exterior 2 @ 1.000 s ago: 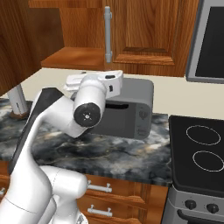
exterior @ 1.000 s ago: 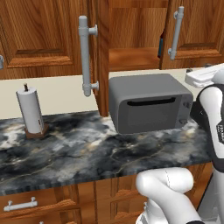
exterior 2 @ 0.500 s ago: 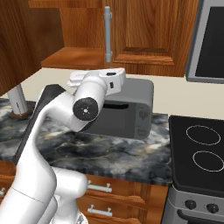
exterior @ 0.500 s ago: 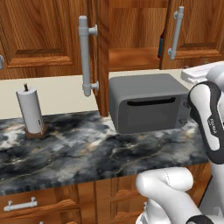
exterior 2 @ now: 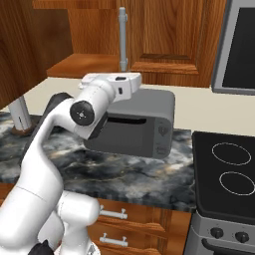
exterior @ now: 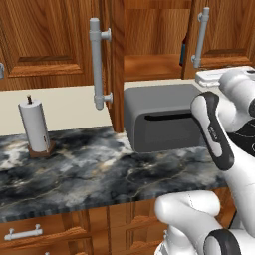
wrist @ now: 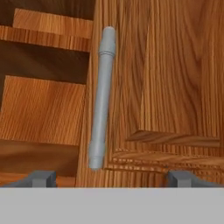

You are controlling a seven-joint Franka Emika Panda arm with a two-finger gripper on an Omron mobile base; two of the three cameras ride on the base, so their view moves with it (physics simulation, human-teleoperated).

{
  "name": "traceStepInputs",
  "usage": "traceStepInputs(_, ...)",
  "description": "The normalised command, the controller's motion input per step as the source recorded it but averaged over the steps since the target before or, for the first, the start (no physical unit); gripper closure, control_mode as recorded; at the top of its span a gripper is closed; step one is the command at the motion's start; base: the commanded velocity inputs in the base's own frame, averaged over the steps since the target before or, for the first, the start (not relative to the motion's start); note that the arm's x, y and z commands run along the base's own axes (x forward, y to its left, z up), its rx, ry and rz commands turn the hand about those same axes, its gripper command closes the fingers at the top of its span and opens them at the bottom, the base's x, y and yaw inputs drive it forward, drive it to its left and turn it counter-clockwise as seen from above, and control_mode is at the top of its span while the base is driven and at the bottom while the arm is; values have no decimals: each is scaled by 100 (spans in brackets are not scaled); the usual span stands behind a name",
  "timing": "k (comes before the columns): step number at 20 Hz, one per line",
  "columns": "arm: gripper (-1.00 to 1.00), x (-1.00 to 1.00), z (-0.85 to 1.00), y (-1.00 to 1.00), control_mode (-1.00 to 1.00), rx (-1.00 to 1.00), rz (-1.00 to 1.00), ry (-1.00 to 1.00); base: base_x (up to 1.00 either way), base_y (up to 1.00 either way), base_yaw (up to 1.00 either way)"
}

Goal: Get the candle and the beer from the cabinet and move them to the dining counter.

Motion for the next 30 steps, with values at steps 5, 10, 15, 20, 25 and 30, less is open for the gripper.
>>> traceStepInputs(5,-100,16,14,0,-100,0,3,-14,0,0,0)
traceStepInputs(10,-100,22,10,0,-100,0,7,-15,0,0,0)
traceStepInputs(15,-100,32,1,0,-100,3,3,-3,0,0,0)
traceStepInputs(20,-100,40,5,0,-100,5,0,0,0,0,0)
traceStepInputs(25,-100,33,9,0,-100,4,0,0,0,0,0)
traceStepInputs(30,-100,29,9,0,-100,4,0,0,0,0,0)
